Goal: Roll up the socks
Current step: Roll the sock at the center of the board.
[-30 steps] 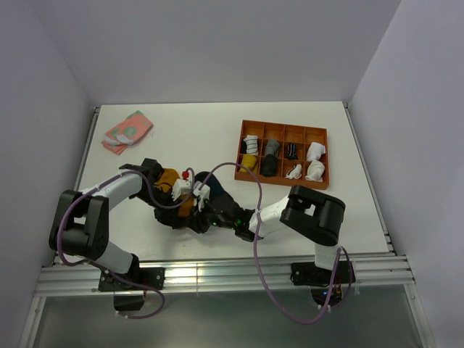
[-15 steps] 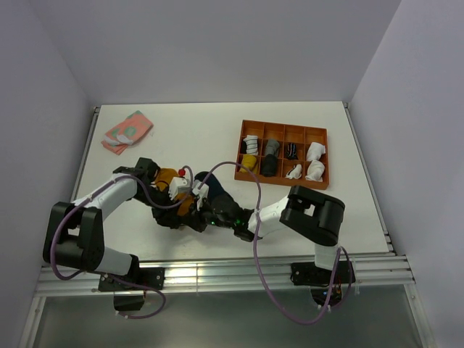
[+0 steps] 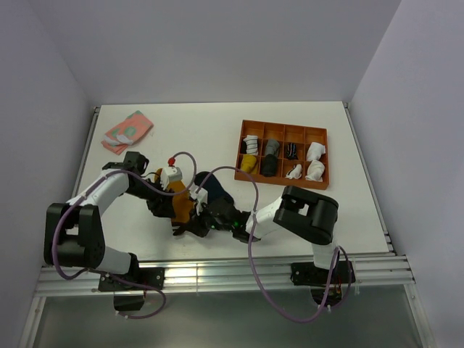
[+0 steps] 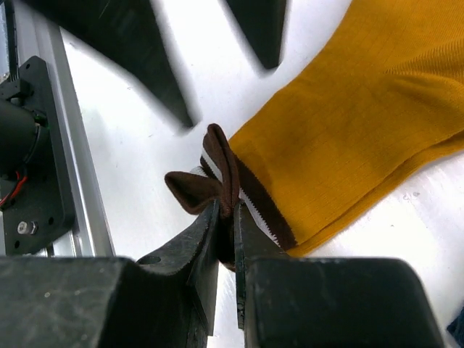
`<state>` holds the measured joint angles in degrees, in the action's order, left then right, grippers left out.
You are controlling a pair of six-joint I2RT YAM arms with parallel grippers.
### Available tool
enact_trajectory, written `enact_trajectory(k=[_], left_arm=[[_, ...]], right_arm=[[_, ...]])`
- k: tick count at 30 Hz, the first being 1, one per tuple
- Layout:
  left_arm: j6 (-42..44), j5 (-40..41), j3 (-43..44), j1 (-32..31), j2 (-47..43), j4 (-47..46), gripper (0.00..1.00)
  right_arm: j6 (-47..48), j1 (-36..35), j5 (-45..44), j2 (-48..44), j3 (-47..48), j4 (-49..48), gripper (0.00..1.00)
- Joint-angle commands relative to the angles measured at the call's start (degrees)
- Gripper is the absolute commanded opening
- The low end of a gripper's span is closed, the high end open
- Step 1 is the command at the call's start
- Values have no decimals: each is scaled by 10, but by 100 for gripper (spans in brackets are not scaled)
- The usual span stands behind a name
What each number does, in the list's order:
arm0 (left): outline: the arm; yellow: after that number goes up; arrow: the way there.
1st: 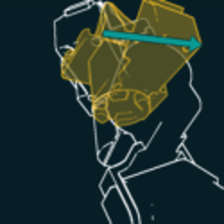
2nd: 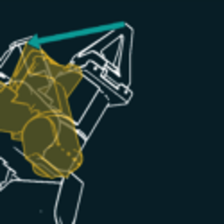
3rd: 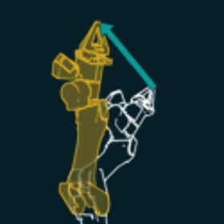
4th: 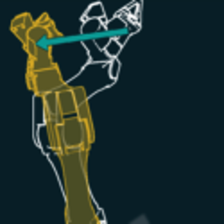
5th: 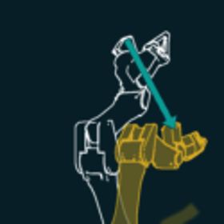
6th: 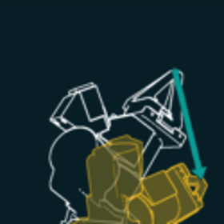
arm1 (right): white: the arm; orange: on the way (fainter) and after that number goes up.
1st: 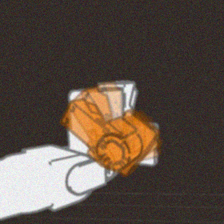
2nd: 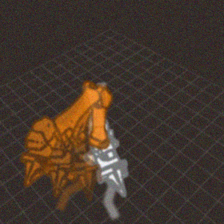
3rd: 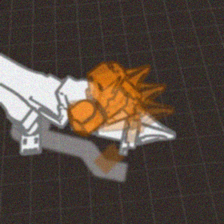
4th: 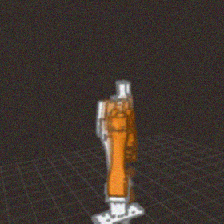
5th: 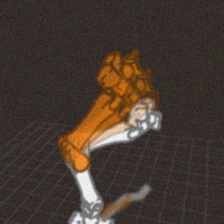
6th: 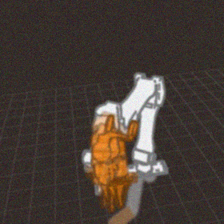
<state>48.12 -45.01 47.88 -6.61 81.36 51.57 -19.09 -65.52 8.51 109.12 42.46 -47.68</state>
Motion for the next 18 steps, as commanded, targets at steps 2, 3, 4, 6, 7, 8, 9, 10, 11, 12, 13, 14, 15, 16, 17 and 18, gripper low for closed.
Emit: enact_trajectory(k=[2,3,4,6,7,8,9,10,11,12,13,14,15,16,17,18], left_arm=[[-66,-3,37,28,22,-77,55],[-85,6,41,30,32,-87,54],[-99,12,44,32,37,-96,54],[-136,23,55,32,57,-126,53],[-145,26,59,32,65,-133,53],[-158,32,65,33,77,-155,53],[-186,40,68,33,84,-166,52],[-193,43,71,33,91,-172,52],[-200,47,73,33,97,-180,52],[-219,52,74,33,106,-203,51],[-230,58,76,33,111,-214,51],[-238,70,78,33,122,-226,51],[-259,75,80,33,129,-245,49],[-272,90,85,33,146,-255,49],[-283,92,88,33,155,-263,48],[-298,96,92,33,164,-266,48]], right_arm=[[-8,-7,-9,-3,13,6,4],[-10,-8,-9,-5,13,13,4],[-9,-8,-9,-6,14,18,4],[-10,-8,-10,-8,25,46,4],[-10,-8,-10,-8,29,58,4],[-10,-8,-9,-10,39,79,3],[-15,-8,-8,-12,44,88,2],[-17,-8,-12,-14,53,98,2],[-22,-8,-15,-18,59,109,2],[-25,-8,-15,-20,66,140,1],[-26,-8,-16,-20,86,158,1],[-31,-8,-25,-20,97,179,0],[-33,-8,-27,-19,108,215,0],[-37,-8,-31,-18,128,231,0],[-39,-8,-32,-16,138,258,0],[-45,-8,-30,-15,145,269,0]])
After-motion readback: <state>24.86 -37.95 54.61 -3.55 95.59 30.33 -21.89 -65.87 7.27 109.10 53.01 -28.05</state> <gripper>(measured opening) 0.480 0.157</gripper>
